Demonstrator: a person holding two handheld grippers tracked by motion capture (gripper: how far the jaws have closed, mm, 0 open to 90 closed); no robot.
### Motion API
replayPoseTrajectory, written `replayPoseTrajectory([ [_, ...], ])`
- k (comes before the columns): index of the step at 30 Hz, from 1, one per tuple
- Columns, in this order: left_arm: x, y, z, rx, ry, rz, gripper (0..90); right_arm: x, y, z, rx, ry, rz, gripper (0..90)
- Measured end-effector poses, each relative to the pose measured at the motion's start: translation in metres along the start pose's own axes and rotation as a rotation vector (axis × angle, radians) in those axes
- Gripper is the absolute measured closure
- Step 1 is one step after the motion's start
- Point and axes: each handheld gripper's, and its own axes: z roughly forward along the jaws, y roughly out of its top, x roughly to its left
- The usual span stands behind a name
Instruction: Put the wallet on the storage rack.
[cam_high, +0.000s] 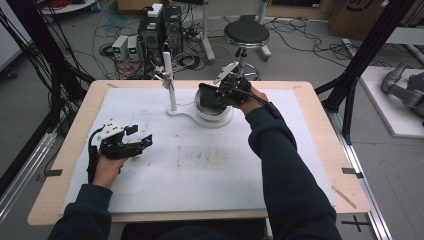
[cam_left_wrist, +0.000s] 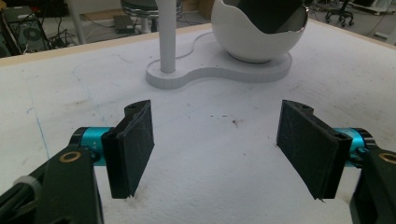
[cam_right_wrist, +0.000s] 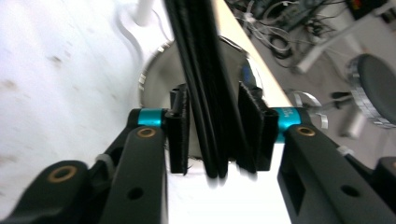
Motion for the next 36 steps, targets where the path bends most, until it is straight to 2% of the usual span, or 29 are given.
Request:
replayPoseTrajectory([
  [2,0.0,0.0,0.0,0.0,0.002,-0.002,27.3,0.001,-0.004,0.001,-0.027,0.029,0.027,59.5],
  [4,0.0,0.0,-0.001,0.0,0.003,-0.001,27.3,-0.001,-0.011,0.0,-0.047,0.05,0.077,48.9],
  [7,0.0,0.0,-0.001,0.001,0.004,-0.001,27.3,-0.002,-0.024,-0.004,-0.12,0.073,0.126,47.3],
  [12,0.0,0.0,-0.001,0.003,0.004,-0.002,27.3,0.0,-0.041,-0.005,-0.15,0.157,0.195,45.5],
  [15,0.0,0.0,0.0,0.007,0.006,0.0,27.3,0.001,-0.047,-0.003,-0.141,0.196,0.23,42.3],
  [22,0.0,0.0,0.0,0.007,0.005,-0.001,27.3,0.007,-0.046,0.007,-0.091,0.18,0.233,41.4],
  [23,0.0,0.0,0.0,0.006,0.003,-0.003,27.3,0.008,-0.046,0.009,-0.091,0.179,0.24,41.2],
  [25,0.0,0.0,0.0,0.006,0.003,-0.003,27.3,0.009,-0.048,0.011,-0.127,0.168,0.274,41.3],
  [27,0.001,0.0,-0.001,0.005,0.005,-0.003,27.3,0.008,-0.052,0.014,-0.138,0.189,0.288,38.7],
  [31,0.001,0.0,0.0,0.004,0.004,-0.005,27.3,0.01,-0.056,0.013,-0.117,0.227,0.284,35.1],
  [36,0.001,0.0,-0.001,0.004,0.006,-0.003,27.3,0.014,-0.057,0.002,-0.138,0.257,0.285,34.0],
])
